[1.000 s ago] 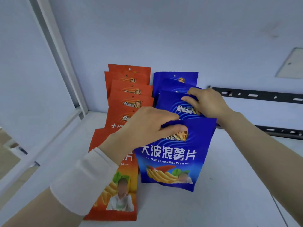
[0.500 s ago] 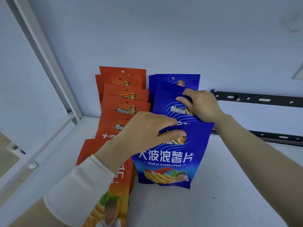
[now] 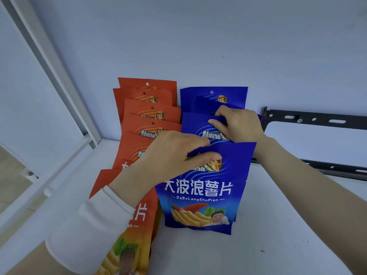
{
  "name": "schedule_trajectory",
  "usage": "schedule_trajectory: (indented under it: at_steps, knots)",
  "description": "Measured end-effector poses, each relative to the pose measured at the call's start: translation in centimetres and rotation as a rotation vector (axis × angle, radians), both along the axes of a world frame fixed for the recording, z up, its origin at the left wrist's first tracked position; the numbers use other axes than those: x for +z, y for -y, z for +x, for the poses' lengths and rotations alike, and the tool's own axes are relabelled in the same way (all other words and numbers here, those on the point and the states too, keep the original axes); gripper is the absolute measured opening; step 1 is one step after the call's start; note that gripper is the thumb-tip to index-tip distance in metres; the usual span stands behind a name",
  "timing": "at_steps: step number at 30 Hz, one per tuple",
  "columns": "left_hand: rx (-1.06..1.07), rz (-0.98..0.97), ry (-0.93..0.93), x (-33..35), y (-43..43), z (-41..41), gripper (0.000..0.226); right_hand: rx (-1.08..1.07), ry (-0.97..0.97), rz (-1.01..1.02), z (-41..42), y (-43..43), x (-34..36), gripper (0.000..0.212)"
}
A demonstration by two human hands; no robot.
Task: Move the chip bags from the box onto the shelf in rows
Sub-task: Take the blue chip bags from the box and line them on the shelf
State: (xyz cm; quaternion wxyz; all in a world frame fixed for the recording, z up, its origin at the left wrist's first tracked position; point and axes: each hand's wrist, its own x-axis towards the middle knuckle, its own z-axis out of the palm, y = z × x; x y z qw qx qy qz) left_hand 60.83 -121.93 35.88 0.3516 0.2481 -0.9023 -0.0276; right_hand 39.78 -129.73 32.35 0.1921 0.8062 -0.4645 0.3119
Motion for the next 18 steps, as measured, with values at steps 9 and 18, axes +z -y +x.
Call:
schedule_trajectory:
  at_steps: [9, 18]
  knots:
    - [0.027, 0.006, 0.037, 0.3, -0.3, 0.0, 0.068, 0.021, 0.075, 0.150, -0.6, -0.1, 0.6, 0.027]
    - [0.035, 0.006, 0.048, 0.1, -0.1, -0.3, 0.055, -0.060, 0.026, 0.032, -3.7, -5.1, 2.2, 0.025]
